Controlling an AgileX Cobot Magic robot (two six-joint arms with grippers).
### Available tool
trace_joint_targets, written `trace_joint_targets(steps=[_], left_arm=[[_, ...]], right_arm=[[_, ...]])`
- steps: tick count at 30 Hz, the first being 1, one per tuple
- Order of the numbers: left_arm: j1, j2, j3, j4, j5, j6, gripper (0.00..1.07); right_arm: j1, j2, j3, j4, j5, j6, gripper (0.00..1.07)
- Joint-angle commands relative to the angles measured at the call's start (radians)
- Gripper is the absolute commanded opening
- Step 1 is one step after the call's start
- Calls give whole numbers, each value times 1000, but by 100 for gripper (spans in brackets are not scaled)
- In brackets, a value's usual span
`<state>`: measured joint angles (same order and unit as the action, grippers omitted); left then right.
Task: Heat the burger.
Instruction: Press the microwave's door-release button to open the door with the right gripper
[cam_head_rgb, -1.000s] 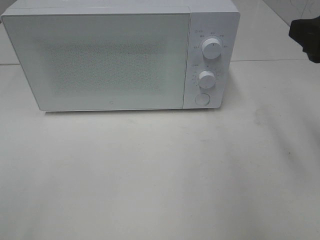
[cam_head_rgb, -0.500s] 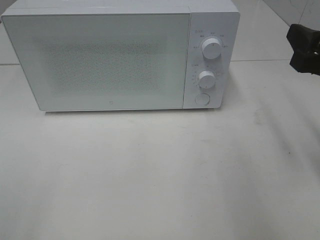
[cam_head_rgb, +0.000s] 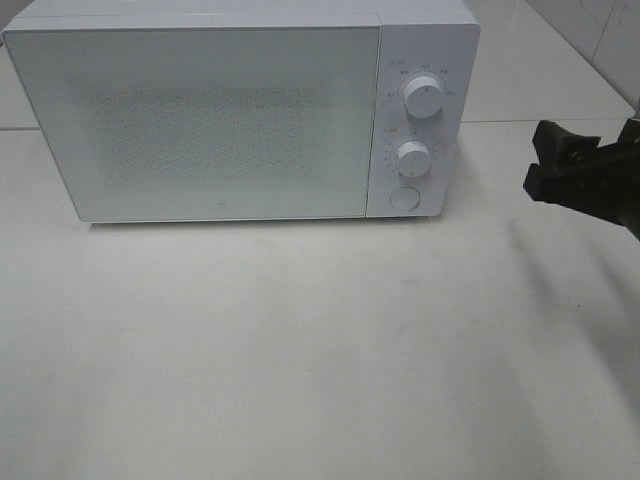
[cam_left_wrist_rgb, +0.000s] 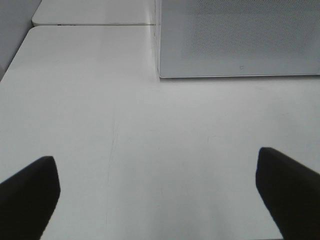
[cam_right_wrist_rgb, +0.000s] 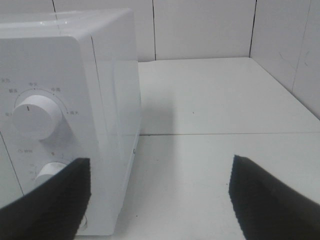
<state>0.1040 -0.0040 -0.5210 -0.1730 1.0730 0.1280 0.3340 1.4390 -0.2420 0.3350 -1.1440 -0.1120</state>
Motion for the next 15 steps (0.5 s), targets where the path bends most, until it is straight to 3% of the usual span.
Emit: trace_joint_targets(steps=[1, 15], left_arm=[[-7, -7, 3, -11, 2, -8, 100], [-7, -7, 3, -11, 2, -8, 100]], right_arm=[[97, 75, 4, 141, -130, -75, 75], [373, 253, -35, 321, -257, -87, 75]])
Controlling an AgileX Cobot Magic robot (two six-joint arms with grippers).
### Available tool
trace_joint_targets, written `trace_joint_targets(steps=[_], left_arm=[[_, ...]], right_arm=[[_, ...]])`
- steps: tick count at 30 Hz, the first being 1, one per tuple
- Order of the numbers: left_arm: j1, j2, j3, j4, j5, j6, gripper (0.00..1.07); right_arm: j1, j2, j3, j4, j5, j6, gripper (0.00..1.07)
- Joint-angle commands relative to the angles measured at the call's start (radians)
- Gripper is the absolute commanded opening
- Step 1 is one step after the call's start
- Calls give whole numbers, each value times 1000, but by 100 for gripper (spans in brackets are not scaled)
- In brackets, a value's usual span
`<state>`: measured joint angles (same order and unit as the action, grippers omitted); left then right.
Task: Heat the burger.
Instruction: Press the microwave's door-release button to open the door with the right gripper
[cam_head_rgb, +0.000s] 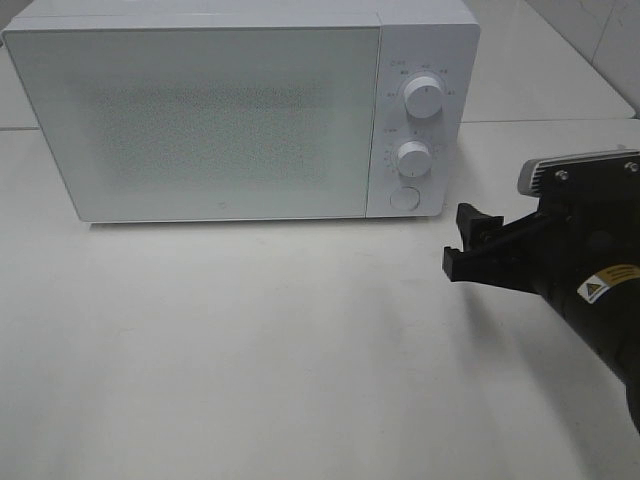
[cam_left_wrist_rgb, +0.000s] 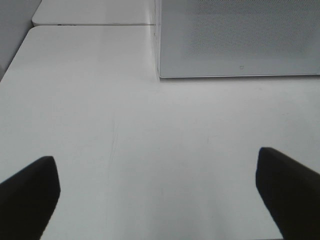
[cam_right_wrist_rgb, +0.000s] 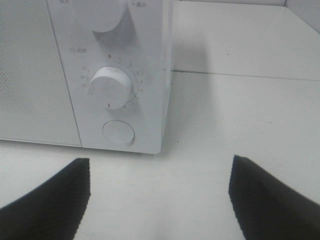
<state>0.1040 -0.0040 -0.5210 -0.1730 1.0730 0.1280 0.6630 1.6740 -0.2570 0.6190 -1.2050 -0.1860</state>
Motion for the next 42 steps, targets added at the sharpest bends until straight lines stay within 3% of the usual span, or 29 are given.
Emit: trace_joint_targets(steps=[1, 11, 23, 29, 31, 34, 37, 39, 41, 42], left_arm=[[-7, -7, 3, -11, 2, -8, 100], [-7, -7, 3, -10, 2, -8, 100], [-7, -7, 3, -10, 2, -8, 100], [-7, -7, 3, -10, 2, -8, 100], [-7, -7, 3, -10, 2, -8, 100], [-7, -7, 3, -10, 2, -8, 100], [-7, -7, 3, -10, 2, -8, 100], [-7, -7, 3, -10, 2, -8, 100], [-7, -7, 3, -10, 2, -8, 100], [-7, -7, 3, -10, 2, -8, 100]], right_arm=[[57, 26, -26, 45, -196, -13, 75], [163, 60, -91, 129, -193, -52, 75], [178, 60, -94, 134, -185, 55, 75], [178, 60, -94, 134, -185, 391, 73], [178, 60, -94, 134, -185, 633, 68], [178, 60, -94, 134, -185, 686, 67], [178, 60, -94, 138, -185, 858, 59], [178, 60, -94, 196, -185, 1046, 47], [178, 60, -94, 211, -185, 1079, 44], [178, 60, -94, 232, -184, 1152, 35]])
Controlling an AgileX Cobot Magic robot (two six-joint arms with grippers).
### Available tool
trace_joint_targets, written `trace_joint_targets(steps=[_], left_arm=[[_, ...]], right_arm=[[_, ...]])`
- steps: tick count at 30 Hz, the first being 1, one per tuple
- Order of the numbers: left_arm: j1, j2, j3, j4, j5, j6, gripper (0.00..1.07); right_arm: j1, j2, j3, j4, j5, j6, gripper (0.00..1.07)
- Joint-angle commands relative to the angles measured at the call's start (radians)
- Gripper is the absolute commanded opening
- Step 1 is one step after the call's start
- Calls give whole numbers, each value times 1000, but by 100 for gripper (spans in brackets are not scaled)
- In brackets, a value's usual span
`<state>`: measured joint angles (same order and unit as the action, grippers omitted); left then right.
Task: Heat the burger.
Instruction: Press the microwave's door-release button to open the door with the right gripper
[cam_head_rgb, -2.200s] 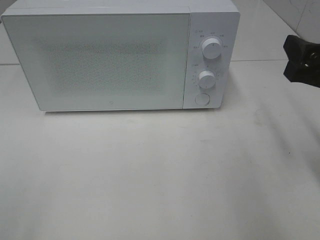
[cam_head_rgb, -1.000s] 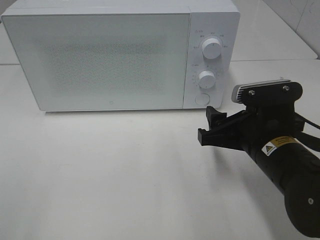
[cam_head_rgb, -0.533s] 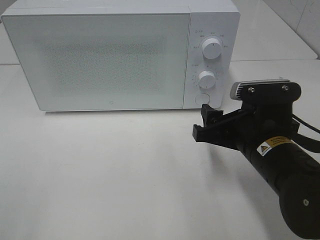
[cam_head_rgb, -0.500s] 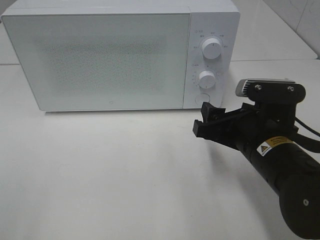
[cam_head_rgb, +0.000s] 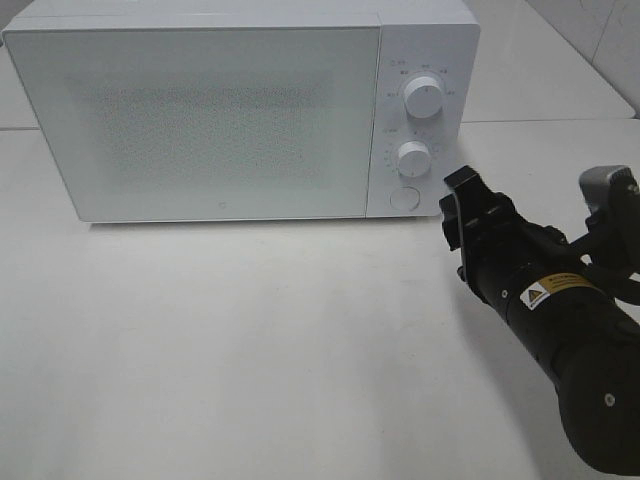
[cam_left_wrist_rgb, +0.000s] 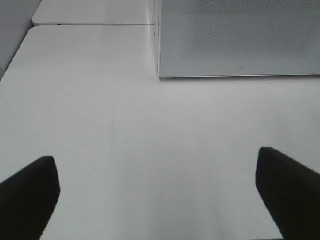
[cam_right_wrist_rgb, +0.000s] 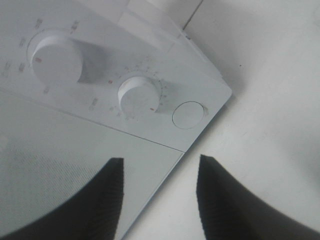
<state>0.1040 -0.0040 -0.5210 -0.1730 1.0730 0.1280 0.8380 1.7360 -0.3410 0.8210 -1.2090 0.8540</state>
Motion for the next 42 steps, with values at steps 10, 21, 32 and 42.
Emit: trace_joint_targets(steps=[10, 21, 32, 42], left_arm=[[-7, -7, 3, -10, 2, -8, 100], [-7, -7, 3, -10, 2, -8, 100], [-7, -7, 3, -10, 2, -8, 100], [-7, -7, 3, -10, 2, -8, 100]], right_arm=[[3, -2, -10, 34, -104, 320, 1], [1, -2, -34, 38, 13, 417, 0], [0, 19, -128, 115, 123, 342, 0], [0, 116, -189, 109, 130, 398, 0]])
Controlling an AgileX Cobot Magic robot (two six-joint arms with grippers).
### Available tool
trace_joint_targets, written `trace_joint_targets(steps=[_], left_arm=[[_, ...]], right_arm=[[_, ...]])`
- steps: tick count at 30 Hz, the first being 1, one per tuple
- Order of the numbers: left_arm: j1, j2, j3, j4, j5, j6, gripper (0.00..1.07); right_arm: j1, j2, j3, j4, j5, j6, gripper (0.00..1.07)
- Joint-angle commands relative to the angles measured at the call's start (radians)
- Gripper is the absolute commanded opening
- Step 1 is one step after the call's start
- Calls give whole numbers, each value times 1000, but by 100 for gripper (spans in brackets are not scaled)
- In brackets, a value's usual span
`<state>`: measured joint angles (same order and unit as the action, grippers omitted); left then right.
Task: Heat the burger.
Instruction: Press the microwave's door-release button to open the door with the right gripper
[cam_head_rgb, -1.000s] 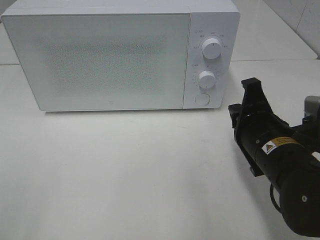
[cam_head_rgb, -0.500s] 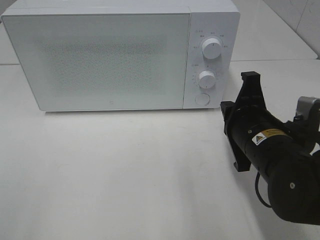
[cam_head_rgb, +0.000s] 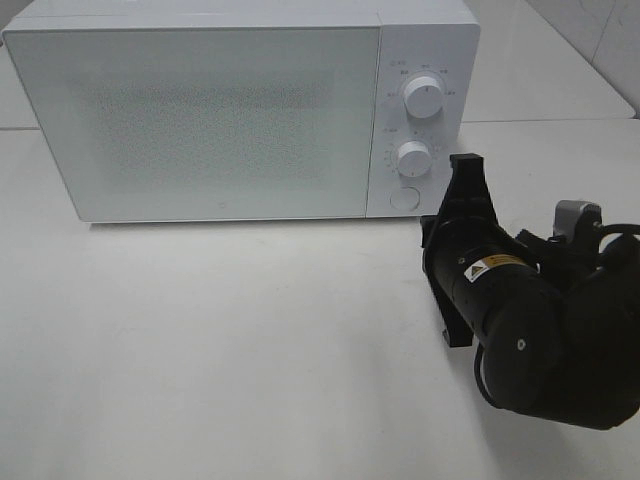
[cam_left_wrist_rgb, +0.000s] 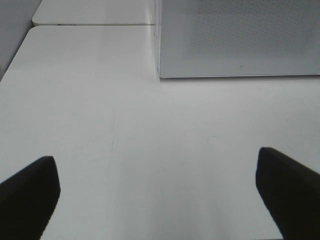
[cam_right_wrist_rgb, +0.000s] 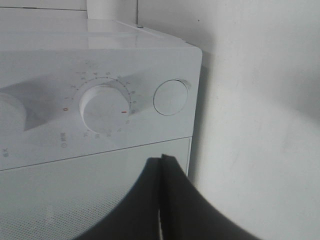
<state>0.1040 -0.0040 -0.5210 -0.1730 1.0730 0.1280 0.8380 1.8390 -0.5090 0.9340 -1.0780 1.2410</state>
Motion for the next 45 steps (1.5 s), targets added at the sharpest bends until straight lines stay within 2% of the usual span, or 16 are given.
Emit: trace_joint_targets(steps=[1, 13, 30, 45], left_arm=[[-7, -7, 3, -10, 2, -8, 100], [-7, -7, 3, -8, 2, -8, 100], [-7, -7, 3, -8, 2, -8, 100], [-7, -7, 3, -8, 2, -8, 100]], right_arm=[[0, 23, -34, -4, 0, 11, 0], [-98, 62, -122, -68, 56, 8, 0], [-142, 176, -225, -158, 102, 68, 0], [-221, 249, -309, -205, 137, 69, 0]])
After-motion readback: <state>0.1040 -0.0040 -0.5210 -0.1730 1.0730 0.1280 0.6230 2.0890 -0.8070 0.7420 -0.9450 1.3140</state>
